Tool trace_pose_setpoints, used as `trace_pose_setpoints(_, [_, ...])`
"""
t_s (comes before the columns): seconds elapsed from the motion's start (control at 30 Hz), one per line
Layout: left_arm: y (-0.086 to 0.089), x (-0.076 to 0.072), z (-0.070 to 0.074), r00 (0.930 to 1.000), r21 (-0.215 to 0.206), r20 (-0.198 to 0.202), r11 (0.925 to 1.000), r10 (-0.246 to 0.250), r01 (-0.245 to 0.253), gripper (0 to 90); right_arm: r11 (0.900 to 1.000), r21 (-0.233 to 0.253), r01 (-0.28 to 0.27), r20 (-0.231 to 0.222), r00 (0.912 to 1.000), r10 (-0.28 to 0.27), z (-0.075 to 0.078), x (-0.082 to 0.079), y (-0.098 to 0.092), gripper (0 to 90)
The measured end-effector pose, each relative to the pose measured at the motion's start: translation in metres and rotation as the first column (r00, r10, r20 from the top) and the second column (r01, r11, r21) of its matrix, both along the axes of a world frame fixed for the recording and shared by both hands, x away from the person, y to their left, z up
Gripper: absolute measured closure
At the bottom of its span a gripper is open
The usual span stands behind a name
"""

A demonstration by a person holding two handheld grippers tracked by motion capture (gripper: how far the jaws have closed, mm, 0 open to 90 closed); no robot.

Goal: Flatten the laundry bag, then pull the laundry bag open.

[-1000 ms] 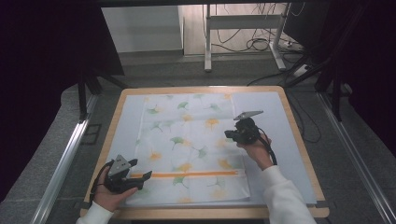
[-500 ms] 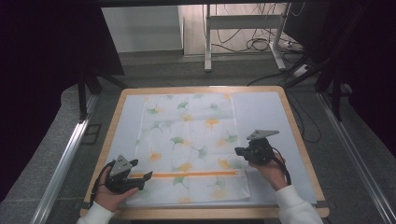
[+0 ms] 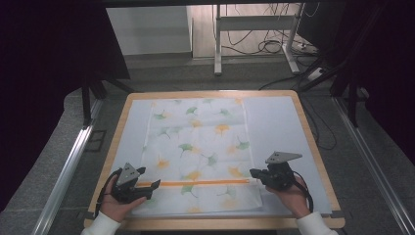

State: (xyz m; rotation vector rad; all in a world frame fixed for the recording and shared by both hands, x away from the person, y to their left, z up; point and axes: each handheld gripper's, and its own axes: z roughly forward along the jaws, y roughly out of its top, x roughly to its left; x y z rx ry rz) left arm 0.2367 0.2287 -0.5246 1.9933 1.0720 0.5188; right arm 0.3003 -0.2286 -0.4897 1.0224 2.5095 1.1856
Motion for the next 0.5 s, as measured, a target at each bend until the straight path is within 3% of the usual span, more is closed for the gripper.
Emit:
trace_pose_setpoints(0.27, [-0.01,0.0,0.008,0.9997,-0.004,0.022,0.9999,-0.014,0.014,25.8,1.0,0.004,-0.002,0.003,1.0,0.002,-0.001,-0.019,-0.011,89.0])
trace_pose_setpoints(0.5, [-0.027,0.005,0.012,0.9978,0.01,0.028,0.9982,-0.06,0.059,25.7,1.0,-0.001,-0.014,0.003,0.9999,0.014,-0.002,-0.026,-0.011,89.0])
